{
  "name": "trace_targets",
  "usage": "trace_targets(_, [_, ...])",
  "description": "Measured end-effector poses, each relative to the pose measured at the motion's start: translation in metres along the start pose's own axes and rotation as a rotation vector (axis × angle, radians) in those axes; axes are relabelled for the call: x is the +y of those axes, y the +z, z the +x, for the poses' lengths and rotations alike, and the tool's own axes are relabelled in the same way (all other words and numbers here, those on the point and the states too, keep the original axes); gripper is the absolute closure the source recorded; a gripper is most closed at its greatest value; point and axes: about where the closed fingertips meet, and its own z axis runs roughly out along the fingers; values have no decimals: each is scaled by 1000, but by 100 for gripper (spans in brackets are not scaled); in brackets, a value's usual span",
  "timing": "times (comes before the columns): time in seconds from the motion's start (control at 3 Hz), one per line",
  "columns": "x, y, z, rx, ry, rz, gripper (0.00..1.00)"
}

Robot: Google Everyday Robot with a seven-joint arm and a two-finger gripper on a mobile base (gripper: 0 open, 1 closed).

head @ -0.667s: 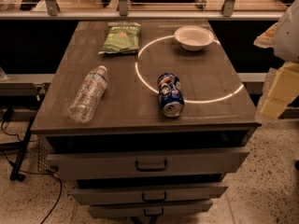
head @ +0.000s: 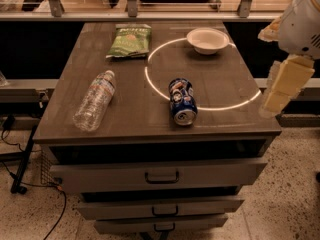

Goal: Place green jalapeno chip bag into paper bowl

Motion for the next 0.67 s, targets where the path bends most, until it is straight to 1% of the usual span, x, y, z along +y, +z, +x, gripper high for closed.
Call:
trace_targets(0.33, [-48,29,-52,-146,-50,6,0])
trace_targets(0.67, [-110,69,-139,-352,-53,2,0])
